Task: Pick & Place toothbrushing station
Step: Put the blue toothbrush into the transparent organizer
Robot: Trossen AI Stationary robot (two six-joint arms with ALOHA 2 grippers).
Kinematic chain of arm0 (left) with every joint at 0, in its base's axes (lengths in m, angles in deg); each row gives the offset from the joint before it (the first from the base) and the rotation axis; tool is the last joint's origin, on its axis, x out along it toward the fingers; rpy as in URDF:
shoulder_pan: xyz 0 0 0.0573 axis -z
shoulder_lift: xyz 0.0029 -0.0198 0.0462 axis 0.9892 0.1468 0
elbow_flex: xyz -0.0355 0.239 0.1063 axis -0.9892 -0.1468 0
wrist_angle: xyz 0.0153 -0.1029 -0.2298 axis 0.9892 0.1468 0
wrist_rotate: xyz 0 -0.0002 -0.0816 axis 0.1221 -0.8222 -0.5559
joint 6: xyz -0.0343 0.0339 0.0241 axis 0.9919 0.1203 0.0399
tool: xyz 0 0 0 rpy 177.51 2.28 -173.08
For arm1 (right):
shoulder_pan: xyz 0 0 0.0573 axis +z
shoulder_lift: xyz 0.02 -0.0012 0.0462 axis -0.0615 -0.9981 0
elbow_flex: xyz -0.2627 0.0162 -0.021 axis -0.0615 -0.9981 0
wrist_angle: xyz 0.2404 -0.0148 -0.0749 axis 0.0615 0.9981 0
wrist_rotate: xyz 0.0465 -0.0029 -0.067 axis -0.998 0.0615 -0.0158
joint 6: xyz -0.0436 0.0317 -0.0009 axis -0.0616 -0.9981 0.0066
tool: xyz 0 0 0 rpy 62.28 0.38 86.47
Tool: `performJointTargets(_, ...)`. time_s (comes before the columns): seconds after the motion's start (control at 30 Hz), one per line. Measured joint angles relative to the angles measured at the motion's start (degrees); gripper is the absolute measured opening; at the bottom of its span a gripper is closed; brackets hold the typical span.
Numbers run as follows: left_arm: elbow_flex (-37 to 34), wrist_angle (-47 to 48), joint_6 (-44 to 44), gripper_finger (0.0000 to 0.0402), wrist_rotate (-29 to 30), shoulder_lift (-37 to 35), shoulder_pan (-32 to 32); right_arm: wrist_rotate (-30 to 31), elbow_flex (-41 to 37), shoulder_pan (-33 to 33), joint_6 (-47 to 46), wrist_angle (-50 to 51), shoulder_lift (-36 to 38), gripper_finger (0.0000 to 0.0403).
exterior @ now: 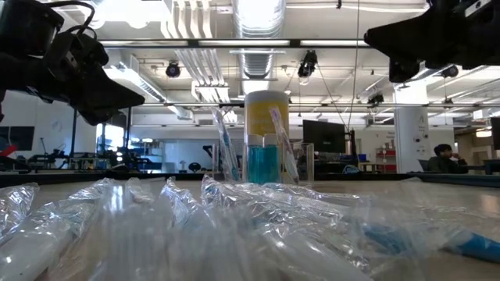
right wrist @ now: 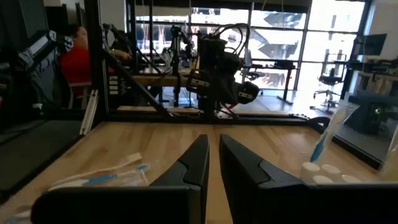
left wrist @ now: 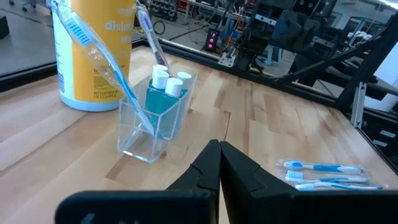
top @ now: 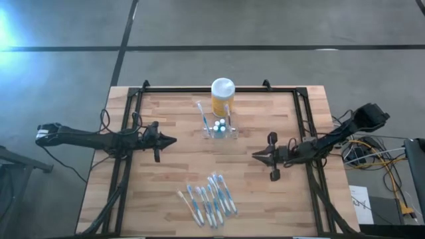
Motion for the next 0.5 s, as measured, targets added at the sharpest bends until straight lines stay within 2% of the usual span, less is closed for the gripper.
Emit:
performJointTargets(0.1, 0.0, 0.0, 0.1, 0.0007, 0.0, 0.0, 0.0, 0.1, 2.9, 0.0, -1.1, 0.9, -2.8, 0.0034)
performJointTargets(0.17, 0.0, 0.0, 0.2, 0.0007, 0.0, 0.0, 0.0, 1.1, 6.3, 0.0, -1.3, 5.7, -3.8, 0.0034)
performJointTargets(0.27, 0.0, 0.1, 0.7, 0.0009, -0.5, 0.0, 0.0, 4.9, 14.4, 0.0, -4.9, 23.6, -4.0, 0.0034)
performJointTargets(0.4, 0.0, 0.2, 0.6, 0.0011, -3.5, 0.0, 0.0, 6.3, 26.9, 0.4, -16.7, 50.7, -5.2, 0.0034)
performJointTargets(0.5, 0.1, 0.6, -0.1, 0.0009, -6.1, -0.1, 0.0, 5.7, 33.0, 2.3, -21.7, 59.3, -8.6, 0.0034)
